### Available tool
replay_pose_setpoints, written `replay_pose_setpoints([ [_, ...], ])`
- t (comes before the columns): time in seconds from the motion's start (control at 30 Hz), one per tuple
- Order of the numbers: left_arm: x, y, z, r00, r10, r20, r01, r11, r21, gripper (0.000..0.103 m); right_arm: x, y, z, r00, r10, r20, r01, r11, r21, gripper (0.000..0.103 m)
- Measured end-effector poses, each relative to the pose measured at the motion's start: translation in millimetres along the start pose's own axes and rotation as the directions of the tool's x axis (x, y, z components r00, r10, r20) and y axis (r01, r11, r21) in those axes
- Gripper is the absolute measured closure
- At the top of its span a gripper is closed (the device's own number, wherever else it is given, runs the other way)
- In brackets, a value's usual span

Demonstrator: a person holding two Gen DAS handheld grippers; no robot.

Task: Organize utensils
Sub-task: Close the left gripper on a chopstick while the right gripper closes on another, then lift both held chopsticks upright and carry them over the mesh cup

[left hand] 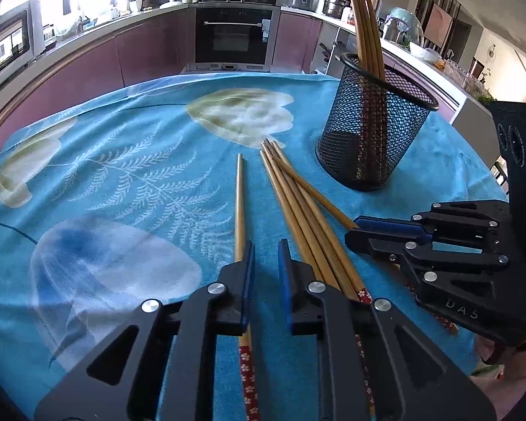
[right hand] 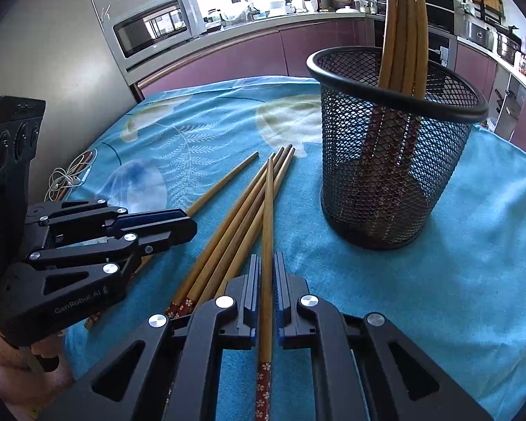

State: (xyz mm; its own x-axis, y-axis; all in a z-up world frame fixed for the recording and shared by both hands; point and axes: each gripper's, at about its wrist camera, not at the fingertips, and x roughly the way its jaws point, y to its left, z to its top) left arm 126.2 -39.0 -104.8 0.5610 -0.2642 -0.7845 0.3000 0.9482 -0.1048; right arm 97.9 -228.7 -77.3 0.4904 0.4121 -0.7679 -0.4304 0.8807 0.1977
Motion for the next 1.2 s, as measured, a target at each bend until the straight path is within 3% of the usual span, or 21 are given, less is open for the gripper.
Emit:
replay_pose_setpoints([
  [0.3, -10, -4, 6, 0.998, 0.011, 0.057, -0.013, 0.999, 0.039, 0.082, 2, -1, 1, 1.0, 0.005, 0.0, -0.005, 1.0, 0.002, 0.096],
  [0.63, 8, 4, 8, 0.997, 0.08, 0.011, -0.081, 0.995, 0.054, 0.085, 1, -2, 2, 1.0, 0.005, 0.004, -0.005, 1.0, -0.002, 0.097],
  [0.73, 9, 3, 8, 0.998, 0.067, 0.01, -0.067, 0.997, 0.042, 0.095, 0, -3, 2, 1.0, 0.007, 0.009, -0.007, 1.0, 0.001, 0.097],
  [0.97, -4, 0, 6, 0.999, 0.024, 0.034, -0.025, 1.0, 0.019, 0.096, -19, -4, 0, 0.998, 0.029, 0.054, -0.029, 1.0, -0.002, 0.097],
  [1.2, -41, -1, 14, 0.991, -0.099, 0.094, 0.099, 0.995, 0.011, 0.096, -53, -3, 2, 0.987, 0.068, 0.147, -0.065, 0.998, -0.022, 0.097],
])
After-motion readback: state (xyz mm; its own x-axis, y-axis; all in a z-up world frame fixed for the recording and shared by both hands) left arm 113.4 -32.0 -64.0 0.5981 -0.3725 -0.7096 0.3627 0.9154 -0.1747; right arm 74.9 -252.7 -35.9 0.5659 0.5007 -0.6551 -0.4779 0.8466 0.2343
